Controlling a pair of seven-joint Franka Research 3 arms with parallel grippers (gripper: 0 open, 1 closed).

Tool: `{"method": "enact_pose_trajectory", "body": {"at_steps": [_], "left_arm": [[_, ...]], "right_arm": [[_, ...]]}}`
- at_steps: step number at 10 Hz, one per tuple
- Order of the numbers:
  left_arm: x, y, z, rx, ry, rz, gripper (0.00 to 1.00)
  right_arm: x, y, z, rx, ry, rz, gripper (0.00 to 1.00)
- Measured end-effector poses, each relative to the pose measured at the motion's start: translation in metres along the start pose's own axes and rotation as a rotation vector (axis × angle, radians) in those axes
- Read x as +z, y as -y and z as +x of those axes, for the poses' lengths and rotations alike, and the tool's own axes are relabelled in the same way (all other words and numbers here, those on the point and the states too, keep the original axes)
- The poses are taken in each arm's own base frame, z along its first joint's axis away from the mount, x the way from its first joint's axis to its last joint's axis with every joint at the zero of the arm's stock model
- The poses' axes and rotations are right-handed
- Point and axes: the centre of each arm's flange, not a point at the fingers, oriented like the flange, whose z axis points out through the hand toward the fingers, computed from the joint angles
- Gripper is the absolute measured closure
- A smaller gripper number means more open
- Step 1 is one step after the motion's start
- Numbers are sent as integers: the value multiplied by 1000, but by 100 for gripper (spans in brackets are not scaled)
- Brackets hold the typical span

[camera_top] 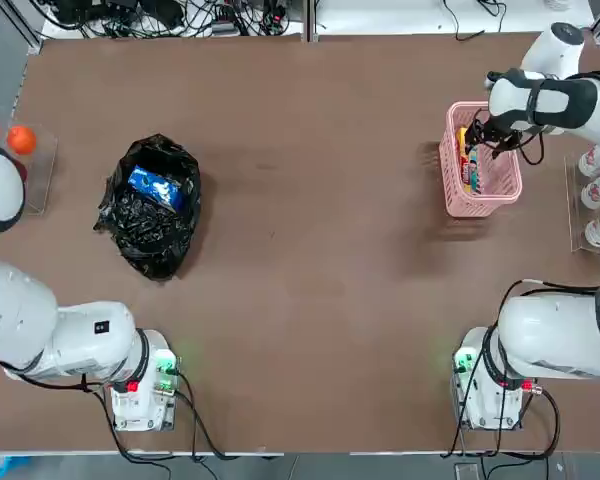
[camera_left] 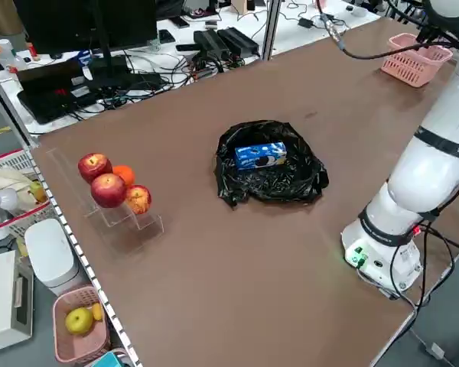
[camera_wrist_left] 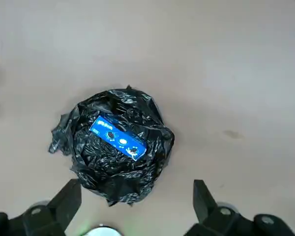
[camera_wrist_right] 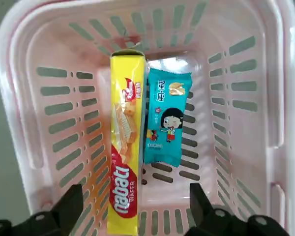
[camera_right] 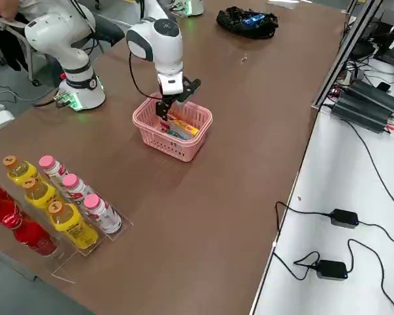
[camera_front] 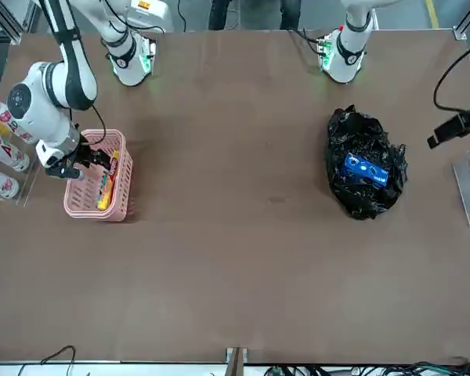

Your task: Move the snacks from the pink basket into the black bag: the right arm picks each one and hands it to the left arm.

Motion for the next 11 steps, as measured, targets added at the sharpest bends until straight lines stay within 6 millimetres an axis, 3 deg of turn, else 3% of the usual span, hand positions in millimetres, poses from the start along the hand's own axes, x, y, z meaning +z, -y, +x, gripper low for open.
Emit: {"method": "enact_pose_trajectory", "body": {"at_steps": [2, 5, 11], "left_arm": [[-6, -13, -12, 113, 11, 23, 0], [-4, -30, -13, 173, -2, 55, 0], [-2, -18, -1, 155, -30, 67, 0]], "right_arm": [[10, -1, 1, 3, -4, 1, 4], [29, -6, 4, 12, -2, 4, 4], [47, -7, 6, 17, 4, 10, 4]]}}
